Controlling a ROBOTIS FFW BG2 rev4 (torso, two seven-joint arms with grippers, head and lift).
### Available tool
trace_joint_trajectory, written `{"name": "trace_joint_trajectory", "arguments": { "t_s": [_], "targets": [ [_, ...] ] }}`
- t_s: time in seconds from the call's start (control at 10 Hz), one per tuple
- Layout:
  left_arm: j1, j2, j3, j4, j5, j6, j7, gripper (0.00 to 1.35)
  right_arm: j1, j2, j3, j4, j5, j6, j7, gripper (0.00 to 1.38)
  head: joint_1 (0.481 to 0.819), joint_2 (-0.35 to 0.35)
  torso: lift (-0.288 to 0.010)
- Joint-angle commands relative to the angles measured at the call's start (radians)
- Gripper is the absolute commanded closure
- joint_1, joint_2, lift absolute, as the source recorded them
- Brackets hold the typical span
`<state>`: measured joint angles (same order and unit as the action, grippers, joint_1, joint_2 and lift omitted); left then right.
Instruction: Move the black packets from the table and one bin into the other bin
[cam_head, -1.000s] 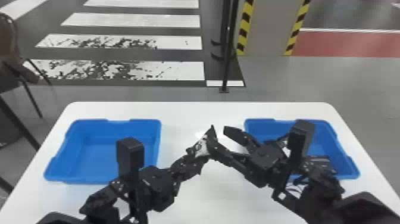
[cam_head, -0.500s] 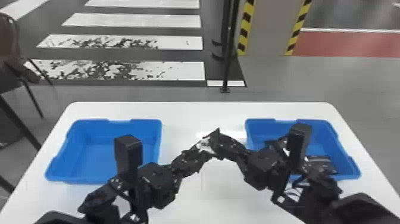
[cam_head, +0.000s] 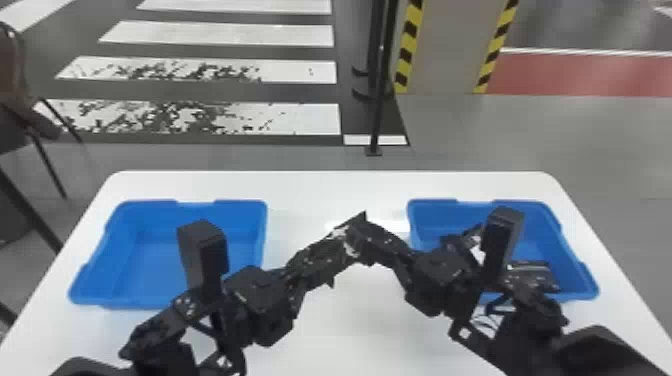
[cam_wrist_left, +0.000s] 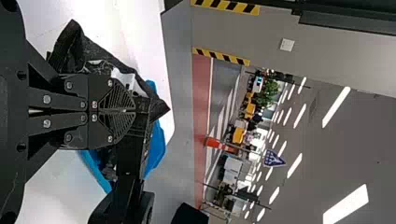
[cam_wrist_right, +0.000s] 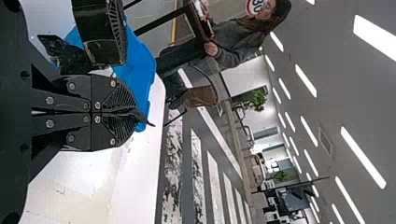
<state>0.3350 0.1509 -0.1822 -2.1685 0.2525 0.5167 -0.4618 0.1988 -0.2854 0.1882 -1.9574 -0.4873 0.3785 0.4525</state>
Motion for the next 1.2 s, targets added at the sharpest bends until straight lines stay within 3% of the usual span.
{"name": "trace_joint_trajectory", "arguments": {
  "t_s": [0.0, 0.1, 0.2, 0.5, 0.6, 0.8, 1.0, 1.1],
  "targets": [
    [0.006, -0.002, 0.013, 0.000, 0.011, -0.011, 0.000, 0.90, -0.007, 0.000, -0.017, -0.015, -0.017, -0.025, 0.000, 1.22, 0.695, -0.037, -0.110],
    [0.013, -0.005, 0.019, 0.003, 0.005, -0.021, 0.000, 0.40, -0.015, 0.002, -0.039, -0.029, -0.013, -0.042, 0.000, 1.22, 0.695, -0.036, -0.110],
    [0.021, -0.007, 0.025, 0.010, 0.001, -0.065, 0.000, 0.03, -0.025, 0.002, -0.071, -0.039, 0.001, -0.052, 0.000, 1.22, 0.695, -0.041, -0.110],
    [0.043, -0.014, 0.053, 0.022, -0.013, -0.117, 0.002, 0.22, -0.003, 0.012, -0.246, -0.032, 0.106, -0.060, 0.000, 1.21, 0.695, -0.092, -0.110],
    [0.055, -0.019, 0.069, 0.022, -0.013, -0.139, 0.008, 0.23, 0.015, 0.020, -0.330, -0.032, 0.178, -0.042, 0.000, 1.21, 0.695, -0.107, -0.110],
    [0.080, -0.027, 0.092, 0.022, -0.013, -0.188, 0.015, 0.23, 0.059, 0.028, -0.485, -0.029, 0.282, 0.004, -0.001, 1.21, 0.695, -0.202, -0.110],
    [0.087, -0.028, 0.102, 0.022, -0.013, -0.212, 0.020, 0.23, 0.076, 0.035, -0.543, -0.027, 0.354, 0.024, -0.001, 1.21, 0.695, -0.298, -0.110],
    [0.085, -0.028, 0.102, 0.022, -0.011, -0.212, 0.020, 0.23, 0.074, 0.038, -0.551, -0.012, 0.362, 0.021, -0.003, 1.18, 0.695, -0.312, -0.110]
  ]
}}
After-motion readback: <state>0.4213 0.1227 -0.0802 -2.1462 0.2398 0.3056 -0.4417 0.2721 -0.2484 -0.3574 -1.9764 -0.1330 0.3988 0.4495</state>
